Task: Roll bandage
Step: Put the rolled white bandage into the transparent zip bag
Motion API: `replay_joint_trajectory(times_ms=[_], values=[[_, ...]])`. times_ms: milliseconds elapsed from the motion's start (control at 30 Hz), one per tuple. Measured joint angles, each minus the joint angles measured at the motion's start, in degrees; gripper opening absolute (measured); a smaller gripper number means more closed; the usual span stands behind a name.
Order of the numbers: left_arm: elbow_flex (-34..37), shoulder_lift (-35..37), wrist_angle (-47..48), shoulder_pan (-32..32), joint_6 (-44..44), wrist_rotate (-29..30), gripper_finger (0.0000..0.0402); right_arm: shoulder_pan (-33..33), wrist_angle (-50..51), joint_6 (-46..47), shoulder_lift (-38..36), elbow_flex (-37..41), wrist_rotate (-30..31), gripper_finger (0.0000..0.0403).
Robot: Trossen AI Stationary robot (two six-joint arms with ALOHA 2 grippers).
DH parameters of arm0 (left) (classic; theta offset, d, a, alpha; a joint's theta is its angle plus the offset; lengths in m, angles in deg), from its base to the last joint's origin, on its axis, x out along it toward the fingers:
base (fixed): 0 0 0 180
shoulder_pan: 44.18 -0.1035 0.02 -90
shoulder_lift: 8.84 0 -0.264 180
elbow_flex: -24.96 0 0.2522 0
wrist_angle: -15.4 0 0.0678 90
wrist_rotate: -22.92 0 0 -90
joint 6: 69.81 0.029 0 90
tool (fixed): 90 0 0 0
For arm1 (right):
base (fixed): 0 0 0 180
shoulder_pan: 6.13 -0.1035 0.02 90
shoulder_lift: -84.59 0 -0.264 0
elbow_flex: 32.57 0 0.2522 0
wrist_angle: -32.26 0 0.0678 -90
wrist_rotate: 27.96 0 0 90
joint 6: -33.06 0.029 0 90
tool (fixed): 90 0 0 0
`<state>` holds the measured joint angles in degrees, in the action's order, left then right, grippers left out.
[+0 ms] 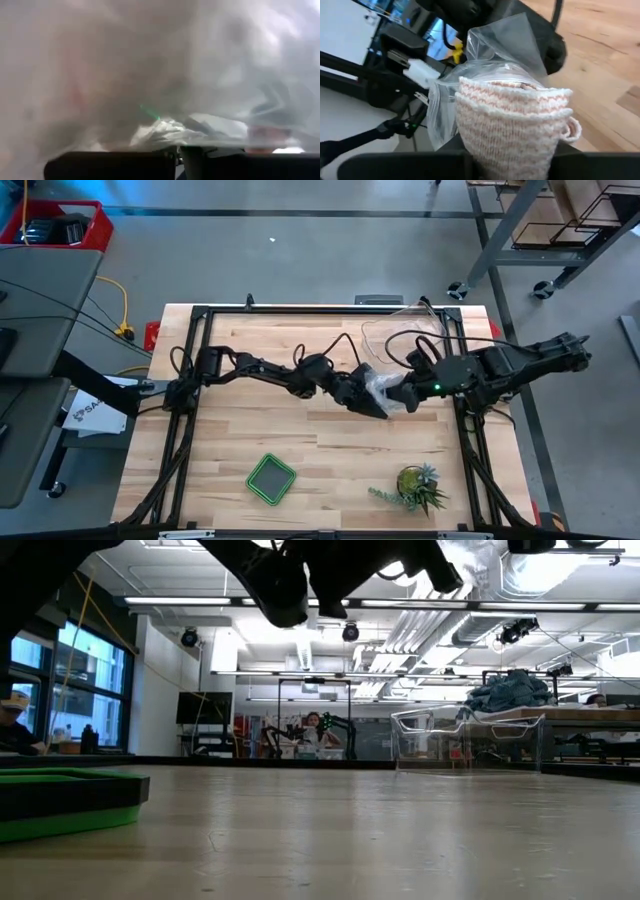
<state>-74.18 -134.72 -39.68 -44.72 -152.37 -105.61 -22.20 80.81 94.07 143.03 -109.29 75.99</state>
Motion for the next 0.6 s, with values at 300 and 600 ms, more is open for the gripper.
replay_joint_trajectory(times_ms=[300, 600], values=[[5.35, 0.14, 4.19, -1.43, 1.8, 0.39, 0.0008, -0.04, 6.81, 0.41, -0.07, 0.0, 1.54, 0.006], [7.01, 0.14, 2.78, -2.48, -0.53, 4.56, 0.0008, 0.11, 9.06, 0.8, 0.11, 0.0, 2.65, 0.006]])
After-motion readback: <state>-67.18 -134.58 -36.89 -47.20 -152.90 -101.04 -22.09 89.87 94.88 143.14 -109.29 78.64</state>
